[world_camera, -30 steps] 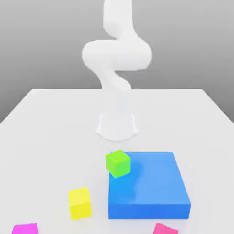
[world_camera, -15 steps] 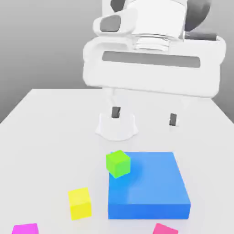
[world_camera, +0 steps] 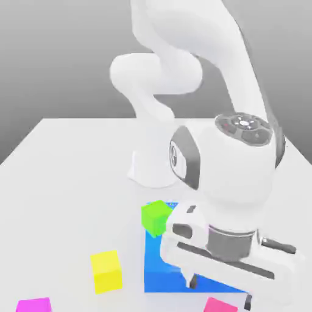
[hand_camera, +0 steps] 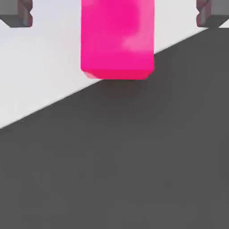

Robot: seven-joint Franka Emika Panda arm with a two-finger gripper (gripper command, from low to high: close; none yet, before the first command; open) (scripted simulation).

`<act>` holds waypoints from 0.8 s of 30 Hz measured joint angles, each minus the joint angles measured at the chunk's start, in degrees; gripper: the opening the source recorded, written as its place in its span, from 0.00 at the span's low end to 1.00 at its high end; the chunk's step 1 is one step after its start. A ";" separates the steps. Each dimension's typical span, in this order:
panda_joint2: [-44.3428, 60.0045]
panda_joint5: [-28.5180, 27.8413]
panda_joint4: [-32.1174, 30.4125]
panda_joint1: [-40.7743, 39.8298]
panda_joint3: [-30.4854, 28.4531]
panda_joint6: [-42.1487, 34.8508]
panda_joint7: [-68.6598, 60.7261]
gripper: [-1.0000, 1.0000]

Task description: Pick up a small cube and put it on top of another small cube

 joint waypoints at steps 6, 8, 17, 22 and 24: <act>3.64 -1.18 0.77 1.14 -1.38 2.86 0.95 0.00; 4.40 -1.45 0.94 1.38 -1.67 3.44 1.16 0.00; -5.83 5.55 0.34 -6.78 -3.26 -5.92 -1.76 0.00; -7.41 9.78 1.36 -14.40 -8.35 -7.97 -2.32 0.00; -4.64 11.23 2.89 -17.32 -10.49 -6.62 -2.26 0.00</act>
